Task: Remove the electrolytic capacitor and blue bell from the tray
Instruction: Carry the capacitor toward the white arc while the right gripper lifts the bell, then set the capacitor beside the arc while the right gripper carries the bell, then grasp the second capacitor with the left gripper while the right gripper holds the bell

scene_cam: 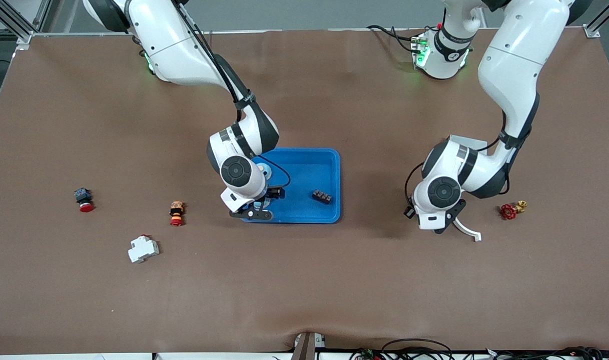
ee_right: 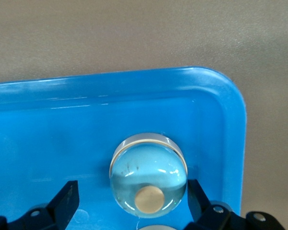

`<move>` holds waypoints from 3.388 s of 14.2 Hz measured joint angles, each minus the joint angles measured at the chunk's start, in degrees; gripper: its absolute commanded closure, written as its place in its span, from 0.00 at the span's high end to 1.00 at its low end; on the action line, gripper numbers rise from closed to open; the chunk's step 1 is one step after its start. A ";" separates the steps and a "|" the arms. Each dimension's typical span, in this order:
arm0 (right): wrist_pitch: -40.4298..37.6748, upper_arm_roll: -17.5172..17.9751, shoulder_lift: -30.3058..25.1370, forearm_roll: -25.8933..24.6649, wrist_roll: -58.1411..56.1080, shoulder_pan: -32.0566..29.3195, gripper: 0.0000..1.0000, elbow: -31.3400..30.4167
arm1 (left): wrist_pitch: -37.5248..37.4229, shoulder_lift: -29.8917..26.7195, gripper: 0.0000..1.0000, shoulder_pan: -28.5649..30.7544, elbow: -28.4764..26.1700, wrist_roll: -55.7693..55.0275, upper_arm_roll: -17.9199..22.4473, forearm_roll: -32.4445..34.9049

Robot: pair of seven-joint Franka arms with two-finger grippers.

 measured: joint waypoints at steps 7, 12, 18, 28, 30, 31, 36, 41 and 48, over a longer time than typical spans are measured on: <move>2.35 -0.18 0.86 -0.05 0.00 0.00 1.00 -0.11 | -0.50 -1.45 0.00 2.35 -2.54 -0.04 -0.18 4.93; 2.35 -0.21 1.12 -0.07 0.00 0.00 0.38 -0.11 | -0.34 -1.61 1.00 3.81 -2.32 -0.24 -0.16 4.97; 2.07 -0.48 1.07 -0.09 -0.09 -0.01 0.11 0.28 | -0.01 -1.63 1.00 3.27 1.17 -4.70 -0.84 4.97; -18.04 -4.62 -17.99 -4.56 -25.98 -9.45 0.12 -3.02 | 0.16 -1.03 1.00 -9.97 8.47 -19.79 -2.86 -3.27; -17.87 -4.85 -21.45 -7.01 -31.84 -13.21 0.12 -7.58 | 0.16 0.16 1.00 -13.84 10.21 -24.19 -2.87 -3.39; -17.77 -4.88 -23.07 -7.81 -33.70 -14.78 0.12 -9.71 | 0.18 1.14 1.00 -15.53 11.29 -25.68 -2.86 -3.39; -14.90 -5.07 -30.45 -10.67 -43.17 -21.30 0.12 -19.90 | 2.16 7.69 1.00 -20.00 16.11 -28.87 -2.58 -3.40; -4.68 -5.16 -34.54 -11.66 -54.37 -28.83 0.12 -30.81 | 4.14 9.67 1.00 -21.24 17.00 -33.26 -2.53 -3.40; 4.62 -5.04 -32.31 -11.93 -59.49 -31.32 0.13 -37.02 | 4.13 9.91 0.86 -23.84 17.40 -33.31 -2.40 -3.40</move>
